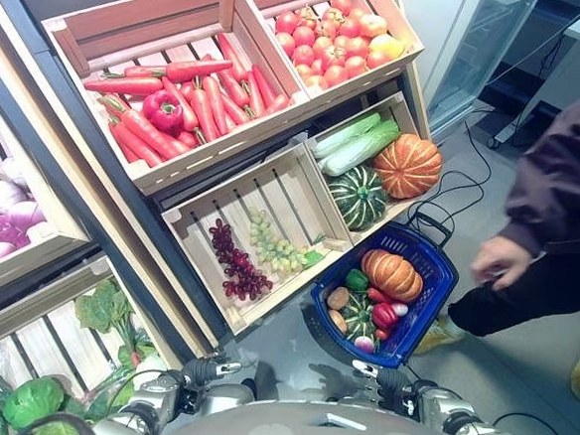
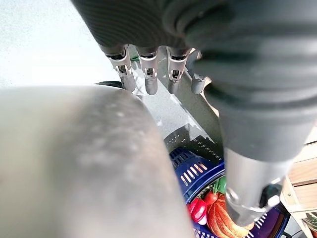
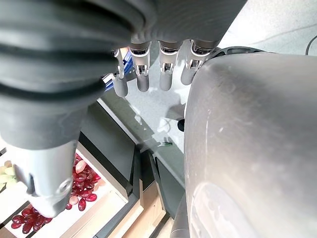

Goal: Pick up fruits and vegetables into the basket

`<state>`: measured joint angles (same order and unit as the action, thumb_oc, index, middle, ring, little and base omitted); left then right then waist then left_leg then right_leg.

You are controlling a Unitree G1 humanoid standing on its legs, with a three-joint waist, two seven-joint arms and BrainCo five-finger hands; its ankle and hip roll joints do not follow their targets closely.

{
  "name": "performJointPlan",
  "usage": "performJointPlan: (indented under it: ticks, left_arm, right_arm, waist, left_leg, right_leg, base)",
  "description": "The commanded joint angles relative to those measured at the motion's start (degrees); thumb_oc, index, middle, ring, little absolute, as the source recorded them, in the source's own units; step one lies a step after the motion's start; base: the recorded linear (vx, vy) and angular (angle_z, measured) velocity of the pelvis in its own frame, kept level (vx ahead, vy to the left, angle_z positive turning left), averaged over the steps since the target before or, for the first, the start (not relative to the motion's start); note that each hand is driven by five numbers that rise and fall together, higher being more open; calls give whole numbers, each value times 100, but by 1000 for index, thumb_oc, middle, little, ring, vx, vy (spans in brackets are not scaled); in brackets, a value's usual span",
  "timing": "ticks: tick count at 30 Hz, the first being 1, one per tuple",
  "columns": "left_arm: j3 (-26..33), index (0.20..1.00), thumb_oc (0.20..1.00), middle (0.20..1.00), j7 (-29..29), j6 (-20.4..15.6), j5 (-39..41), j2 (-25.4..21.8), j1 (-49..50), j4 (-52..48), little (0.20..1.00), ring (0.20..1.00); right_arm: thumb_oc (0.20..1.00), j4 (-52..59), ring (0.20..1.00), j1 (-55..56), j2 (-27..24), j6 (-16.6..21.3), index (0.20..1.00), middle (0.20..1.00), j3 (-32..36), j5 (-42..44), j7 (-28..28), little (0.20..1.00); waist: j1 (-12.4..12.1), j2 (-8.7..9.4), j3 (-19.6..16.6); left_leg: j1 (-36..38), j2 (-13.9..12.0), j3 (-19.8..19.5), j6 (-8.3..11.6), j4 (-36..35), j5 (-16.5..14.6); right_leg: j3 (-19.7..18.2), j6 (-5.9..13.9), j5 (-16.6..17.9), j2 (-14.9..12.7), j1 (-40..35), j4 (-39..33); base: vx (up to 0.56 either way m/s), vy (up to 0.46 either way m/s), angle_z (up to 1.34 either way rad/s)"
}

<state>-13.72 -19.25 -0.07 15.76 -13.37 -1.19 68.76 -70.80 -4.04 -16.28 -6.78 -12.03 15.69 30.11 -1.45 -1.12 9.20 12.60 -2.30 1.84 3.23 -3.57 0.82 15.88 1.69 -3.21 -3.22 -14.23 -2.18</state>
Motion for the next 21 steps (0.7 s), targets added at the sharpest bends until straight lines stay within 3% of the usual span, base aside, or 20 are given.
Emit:
performJointPlan:
  ticks: [1, 6, 9, 10, 14, 16, 18, 21]
  left_arm:
    - [-82, 1000, 1000, 1000, 3, 47, -144, 271, -224, 280, 1000, 1000]
    - [-108, 1000, 1000, 1000, -41, -127, -151, 275, -222, 247, 1000, 1000]
    - [-195, 1000, 1000, 1000, 107, -760, -352, 255, -235, 153, 1000, 1000]
    - [-276, 1000, 1000, 1000, 275, -1215, -410, 234, -265, 18, 1000, 1000]
    - [-438, 1000, 1000, 1000, 957, -2105, -637, 122, -383, -351, 1000, 1000]
    - [-551, 1000, 1000, 1000, 1636, -2696, -1129, -74, -526, -741, 1000, 1000]
    - [-599, 1000, 1000, 1000, 1914, -2829, -1390, -164, -588, -918, 1000, 1000]
    - [-738, 1000, 1000, 1000, 2987, -3142, -2695, -752, -753, -2026, 1000, 1000]
  right_arm:
    - [1000, -393, 1000, -13, 231, -78, 1000, 1000, -124, 16, 142, 1000]
    - [1000, -391, 1000, -7, 230, -50, 1000, 1000, -130, 27, 147, 1000]
    - [1000, -388, 1000, -28, 204, 36, 1000, 1000, -153, 72, 163, 1000]
    - [1000, -377, 1000, -57, 186, 177, 1000, 1000, -170, 112, 136, 1000]
    - [1000, -316, 1000, -121, 117, 490, 1000, 1000, -159, 425, 5, 1000]
    - [1000, -152, 1000, -172, 26, 706, 1000, 1000, -81, 775, -102, 1000]
    - [1000, -67, 1000, -187, -11, 836, 1000, 1000, -50, 913, -127, 1000]
    - [1000, 565, 1000, -136, -198, 1267, 1000, 1000, 66, 1433, -304, 1000]
  waist:
    - [-66, 78, 178]
    - [-61, 70, 180]
    - [-63, 63, 196]
    - [-60, 46, 215]
    - [-58, 18, 264]
    - [-53, 18, 316]
    - [-49, 21, 334]
    - [4, 31, 391]
  left_leg:
    - [45, 528, 421, -422, 193, -691]
    - [48, 525, 420, -417, 187, -687]
    - [29, 525, 418, -408, 196, -671]
    - [19, 518, 418, -400, 192, -661]
    - [-20, 512, 409, -386, 217, -656]
    - [-59, 505, 394, -376, 244, -653]
    - [-79, 499, 391, -373, 258, -652]
    - [-131, 474, 382, -383, 297, -654]
  right_leg:
    - [-144, 200, -158, -45, 204, 304]
    - [-148, 199, -159, -41, 207, 305]
    - [-155, 197, -157, -38, 217, 314]
    - [-158, 197, -157, -37, 235, 327]
    - [-163, 205, -160, -45, 282, 366]
    - [-170, 211, -157, -46, 324, 396]
    - [-174, 212, -153, -48, 343, 404]
    - [-216, 204, -152, -50, 423, 469]
  base:
    - [0, 0, 0]
    - [0, 0, 0]
    - [0, 0, 0]
    - [0, 0, 0]
    - [0, 0, 0]
    - [0, 0, 0]
    - [0, 0, 0]
    - [34, -43, 1]
